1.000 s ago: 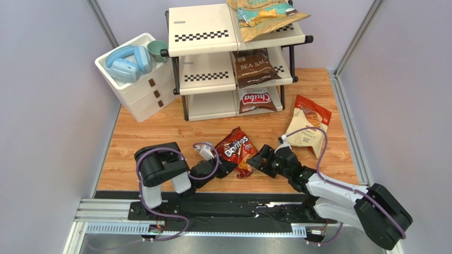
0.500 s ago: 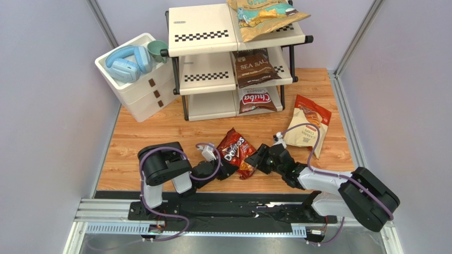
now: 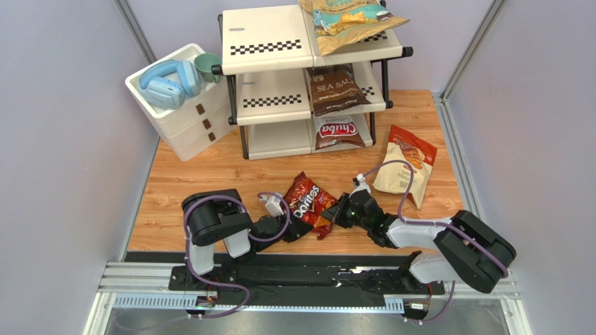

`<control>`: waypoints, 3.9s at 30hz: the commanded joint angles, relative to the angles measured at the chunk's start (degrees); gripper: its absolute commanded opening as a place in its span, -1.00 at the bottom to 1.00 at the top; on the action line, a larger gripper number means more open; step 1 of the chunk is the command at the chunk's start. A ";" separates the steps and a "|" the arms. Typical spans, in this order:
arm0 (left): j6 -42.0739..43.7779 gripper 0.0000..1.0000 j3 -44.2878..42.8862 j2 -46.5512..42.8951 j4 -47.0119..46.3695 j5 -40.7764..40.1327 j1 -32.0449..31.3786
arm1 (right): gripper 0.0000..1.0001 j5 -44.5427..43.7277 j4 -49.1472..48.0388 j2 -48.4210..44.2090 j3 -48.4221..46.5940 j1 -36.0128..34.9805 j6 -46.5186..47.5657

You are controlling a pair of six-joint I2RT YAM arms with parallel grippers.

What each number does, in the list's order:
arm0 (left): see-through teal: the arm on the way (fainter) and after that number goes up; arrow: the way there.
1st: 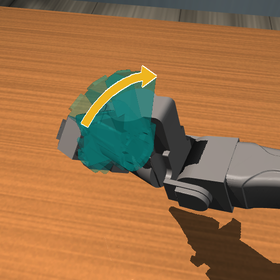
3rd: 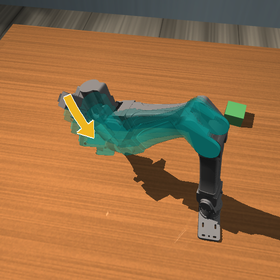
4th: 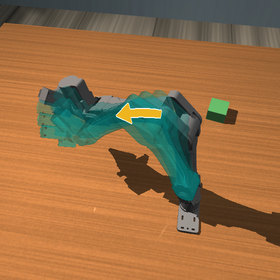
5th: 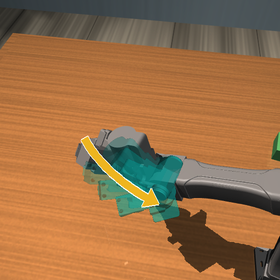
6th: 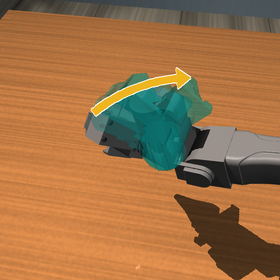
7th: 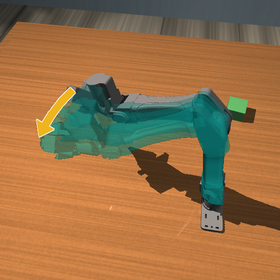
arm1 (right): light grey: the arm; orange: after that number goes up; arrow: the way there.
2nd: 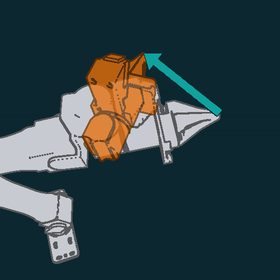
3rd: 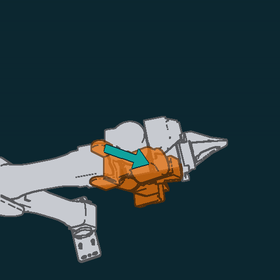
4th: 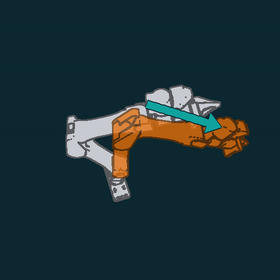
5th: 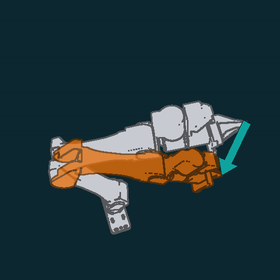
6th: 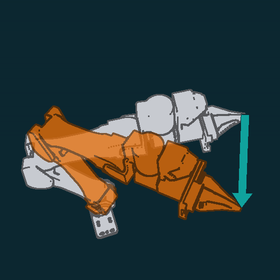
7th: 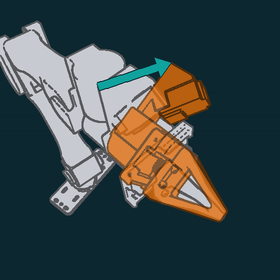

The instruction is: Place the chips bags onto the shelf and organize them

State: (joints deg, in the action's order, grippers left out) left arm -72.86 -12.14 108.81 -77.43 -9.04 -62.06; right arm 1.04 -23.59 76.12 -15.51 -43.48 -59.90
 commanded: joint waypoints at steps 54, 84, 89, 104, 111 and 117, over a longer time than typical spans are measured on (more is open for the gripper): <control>-3.61 -0.32 13.81 -0.71 -9.41 -8.63 -4.47 | -1.00 -16.51 -23.33 29.32 -41.53 2.18 -12.16; -3.08 -0.35 14.08 -0.80 -9.94 -8.28 -4.47 | -1.00 -27.06 -6.03 49.56 -66.58 4.46 -24.39; -2.90 -0.35 14.08 -0.80 -9.94 -8.45 -4.47 | -0.31 -22.05 -6.54 51.59 -65.97 5.16 -25.18; -2.55 -0.35 13.90 -0.62 -10.11 -9.77 -4.47 | 0.47 -5.44 -9.89 43.33 -59.81 4.99 -25.53; -1.50 -0.34 13.90 -2.03 -10.11 -9.86 -4.47 | 0.47 3.24 -5.96 39.47 -62.54 2.79 -22.81; -0.53 -0.32 13.64 -2.47 -10.11 -9.33 -3.94 | 0.46 0.41 -2.51 30.07 -52.36 2.62 -19.56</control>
State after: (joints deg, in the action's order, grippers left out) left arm -76.86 -4.08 105.84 -82.30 -16.64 -66.37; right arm 3.07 -24.56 116.92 -72.60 -40.10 -83.05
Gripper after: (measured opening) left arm 0.336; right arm 0.728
